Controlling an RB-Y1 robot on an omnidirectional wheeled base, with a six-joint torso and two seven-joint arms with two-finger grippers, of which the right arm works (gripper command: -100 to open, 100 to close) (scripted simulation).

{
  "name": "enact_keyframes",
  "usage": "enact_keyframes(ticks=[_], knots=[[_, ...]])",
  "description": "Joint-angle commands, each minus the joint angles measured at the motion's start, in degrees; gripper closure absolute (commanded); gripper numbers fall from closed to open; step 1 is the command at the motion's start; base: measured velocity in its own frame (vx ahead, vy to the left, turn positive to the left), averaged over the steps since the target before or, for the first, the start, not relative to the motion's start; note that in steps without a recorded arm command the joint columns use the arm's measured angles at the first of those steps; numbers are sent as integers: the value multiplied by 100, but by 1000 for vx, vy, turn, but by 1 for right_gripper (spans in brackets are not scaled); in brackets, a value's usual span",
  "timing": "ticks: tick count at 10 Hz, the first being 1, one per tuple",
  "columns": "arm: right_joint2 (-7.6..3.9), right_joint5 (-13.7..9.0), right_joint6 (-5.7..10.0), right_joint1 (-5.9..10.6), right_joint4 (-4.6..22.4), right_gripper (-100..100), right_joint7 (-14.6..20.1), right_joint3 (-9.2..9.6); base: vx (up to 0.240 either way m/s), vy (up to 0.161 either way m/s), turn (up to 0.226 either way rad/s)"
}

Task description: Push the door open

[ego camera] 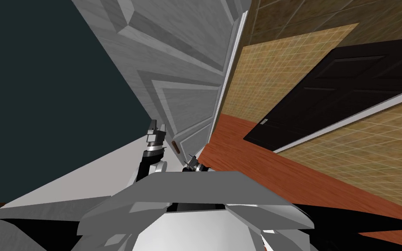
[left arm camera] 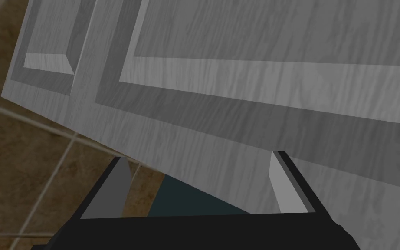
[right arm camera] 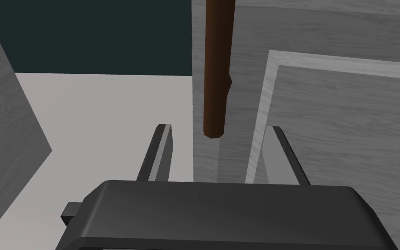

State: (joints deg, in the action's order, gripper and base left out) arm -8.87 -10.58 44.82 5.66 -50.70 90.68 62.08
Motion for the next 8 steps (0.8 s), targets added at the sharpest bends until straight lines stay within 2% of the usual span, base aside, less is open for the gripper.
enact_keyframes(ticks=[1, 5, 6, 8], knots=[[-3, 0, -1, -2, 0, 100, 0, 1, -23, -31, 5], [-3, 0, -1, -2, 0, 100, 0, 1, -9, -13, 0], [108, -70, -51, -61, 45, -100, -137, -194, -32, 85, -118], [230, -144, -104, -122, 93, -100, -285, -402, -73, 166, -111]])
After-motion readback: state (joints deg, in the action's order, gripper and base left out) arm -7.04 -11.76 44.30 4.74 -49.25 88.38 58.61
